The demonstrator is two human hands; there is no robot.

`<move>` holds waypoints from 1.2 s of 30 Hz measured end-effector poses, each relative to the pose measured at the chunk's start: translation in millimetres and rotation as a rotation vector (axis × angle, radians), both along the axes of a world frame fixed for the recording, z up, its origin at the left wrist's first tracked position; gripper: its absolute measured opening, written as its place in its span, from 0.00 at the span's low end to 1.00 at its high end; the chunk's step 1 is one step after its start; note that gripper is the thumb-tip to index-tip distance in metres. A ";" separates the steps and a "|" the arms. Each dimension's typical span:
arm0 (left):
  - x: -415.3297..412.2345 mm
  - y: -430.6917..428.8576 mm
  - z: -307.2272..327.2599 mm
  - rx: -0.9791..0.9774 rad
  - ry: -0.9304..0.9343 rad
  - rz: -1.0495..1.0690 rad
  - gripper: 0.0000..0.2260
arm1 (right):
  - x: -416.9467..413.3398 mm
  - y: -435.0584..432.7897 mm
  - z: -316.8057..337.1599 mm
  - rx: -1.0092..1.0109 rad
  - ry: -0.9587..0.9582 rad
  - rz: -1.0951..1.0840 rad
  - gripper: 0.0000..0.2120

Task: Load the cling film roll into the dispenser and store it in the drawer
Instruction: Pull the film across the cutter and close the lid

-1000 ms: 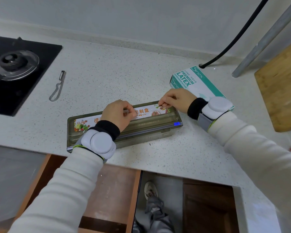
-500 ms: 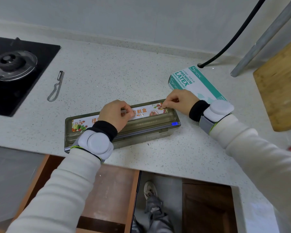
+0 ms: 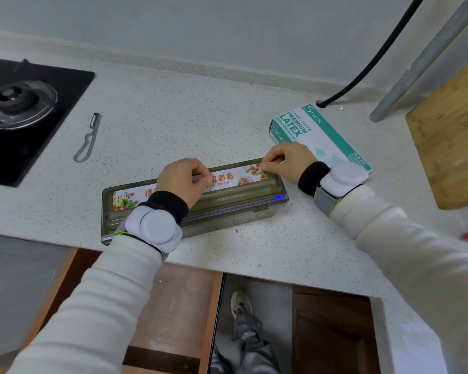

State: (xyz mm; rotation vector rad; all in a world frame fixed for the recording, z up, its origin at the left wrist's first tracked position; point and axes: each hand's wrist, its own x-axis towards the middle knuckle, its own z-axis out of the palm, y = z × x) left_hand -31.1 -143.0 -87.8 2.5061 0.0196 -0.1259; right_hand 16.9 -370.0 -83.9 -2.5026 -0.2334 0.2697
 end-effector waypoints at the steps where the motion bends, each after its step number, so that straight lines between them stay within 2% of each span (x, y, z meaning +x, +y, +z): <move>1: 0.6 -0.1 0.0 0.007 -0.003 0.008 0.05 | 0.1 0.8 -0.5 -0.008 -0.009 -0.005 0.08; 17: 13.0 -9.0 -3.0 0.080 -0.011 0.044 0.04 | 3.7 6.0 -4.1 -0.084 -0.072 -0.021 0.09; 24: 15.3 -7.2 -2.0 0.042 0.014 0.061 0.03 | 4.7 6.6 -3.0 -0.088 -0.087 -0.025 0.06; 28: 14.9 -6.9 -3.0 0.011 0.020 0.082 0.06 | 5.0 6.9 -3.8 -0.066 -0.085 -0.031 0.06; 32: 15.1 -3.5 -5.2 0.009 -0.019 0.085 0.07 | 6.2 6.3 -6.4 -0.019 -0.065 -0.082 0.13; 34: 15.1 -1.4 -6.5 -0.019 -0.036 0.089 0.09 | 5.8 4.4 -6.0 0.027 -0.028 -0.109 0.21; 36: 14.8 -0.6 -6.8 -0.048 -0.041 0.092 0.17 | 3.3 1.1 -4.4 0.066 0.021 -0.083 0.31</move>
